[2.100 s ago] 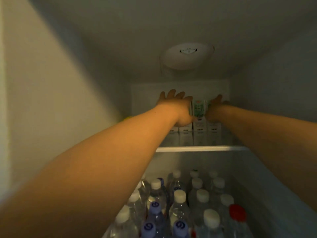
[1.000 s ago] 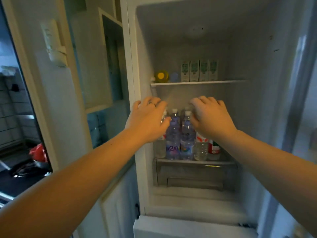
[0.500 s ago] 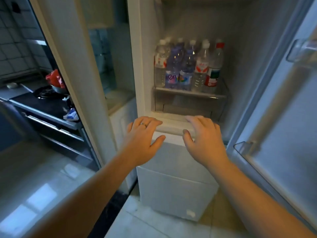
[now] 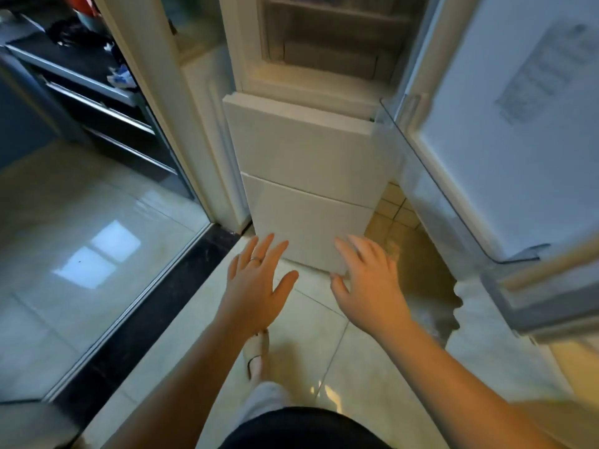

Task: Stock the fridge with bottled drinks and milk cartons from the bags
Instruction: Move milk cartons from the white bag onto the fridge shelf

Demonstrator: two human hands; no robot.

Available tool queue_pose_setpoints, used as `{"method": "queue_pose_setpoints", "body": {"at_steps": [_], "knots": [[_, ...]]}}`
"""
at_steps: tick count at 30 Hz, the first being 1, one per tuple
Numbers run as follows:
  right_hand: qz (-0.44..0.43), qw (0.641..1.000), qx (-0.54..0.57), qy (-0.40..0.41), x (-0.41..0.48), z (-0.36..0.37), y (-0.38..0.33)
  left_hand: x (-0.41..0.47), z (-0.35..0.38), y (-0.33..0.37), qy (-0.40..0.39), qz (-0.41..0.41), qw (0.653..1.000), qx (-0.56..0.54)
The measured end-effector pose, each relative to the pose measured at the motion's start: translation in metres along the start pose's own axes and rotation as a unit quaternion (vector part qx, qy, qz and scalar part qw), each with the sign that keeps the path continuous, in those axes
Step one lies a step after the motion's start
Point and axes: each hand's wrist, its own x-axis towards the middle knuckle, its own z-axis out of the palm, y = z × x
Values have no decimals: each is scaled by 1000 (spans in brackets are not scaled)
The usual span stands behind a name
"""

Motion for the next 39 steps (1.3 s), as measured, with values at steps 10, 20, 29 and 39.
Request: {"method": "queue_pose_setpoints", "body": {"at_steps": [10, 20, 29, 39], "knots": [[80, 991, -41, -99, -134, 34, 56, -98, 67, 54, -174, 13, 984, 47], [295, 954, -4, -47, -263, 37, 84, -138, 117, 127, -293, 237, 919, 116], [387, 920, 52, 12, -364, 19, 178, -188, 176, 231, -286, 283, 907, 127], [313, 949, 45, 4, -478, -65, 373, -255, 271, 423, -253, 183, 949, 41]]}}
